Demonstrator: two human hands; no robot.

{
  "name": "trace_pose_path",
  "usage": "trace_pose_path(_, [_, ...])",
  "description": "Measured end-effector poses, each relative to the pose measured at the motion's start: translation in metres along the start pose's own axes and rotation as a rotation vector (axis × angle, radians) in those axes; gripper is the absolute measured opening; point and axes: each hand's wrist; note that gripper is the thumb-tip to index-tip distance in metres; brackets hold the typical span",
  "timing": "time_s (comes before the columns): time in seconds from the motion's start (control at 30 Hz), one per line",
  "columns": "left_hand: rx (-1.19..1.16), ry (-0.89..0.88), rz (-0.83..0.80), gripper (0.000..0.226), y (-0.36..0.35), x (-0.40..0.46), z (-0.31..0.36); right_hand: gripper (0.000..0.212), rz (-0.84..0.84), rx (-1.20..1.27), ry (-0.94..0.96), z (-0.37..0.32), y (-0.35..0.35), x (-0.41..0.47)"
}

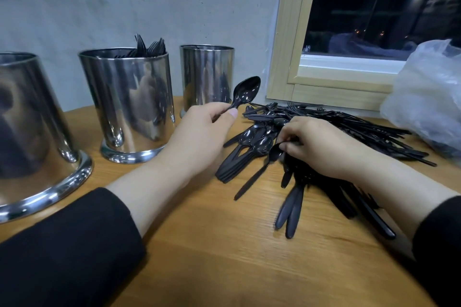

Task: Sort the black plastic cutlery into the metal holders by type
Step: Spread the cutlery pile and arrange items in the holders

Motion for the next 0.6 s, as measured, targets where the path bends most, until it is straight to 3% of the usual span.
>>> trace_pose_path(0.17, [0.054, 0.022, -0.045, 0.032, 0.004, -0.001, 0.004, 0.005, 0.139, 0.230, 0.047, -0.013, 0.024, -0.013])
trace_pose_path(0.27, [-0.062, 0.012, -0.131, 0.034, 0.003, -0.004, 0.009, 0.006, 0.276, 0.354, 0.062, -0.024, 0.030, -0.011])
trace_pose_path(0.37, [-0.220, 0.026, -0.200, 0.032, 0.002, -0.008, 0.013, 0.008, 0.327, 0.346, 0.035, -0.031, 0.029, -0.007])
trace_pose_path(0.43, [-0.243, 0.037, -0.232, 0.023, 0.002, -0.009, 0.015, 0.008, 0.332, 0.311, 0.015, -0.032, 0.029, -0.007])
trace_pose_path(0.6, [-0.248, 0.042, -0.271, 0.024, 0.005, -0.009, 0.014, 0.009, 0.373, 0.290, -0.005, -0.033, 0.031, -0.003])
Point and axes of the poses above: each hand's wrist, its own x-axis towards the middle knuckle, its own y-axis out of the back of the hand, z = x × y, and after that the axes turned 14 degrees about -z, right-handed
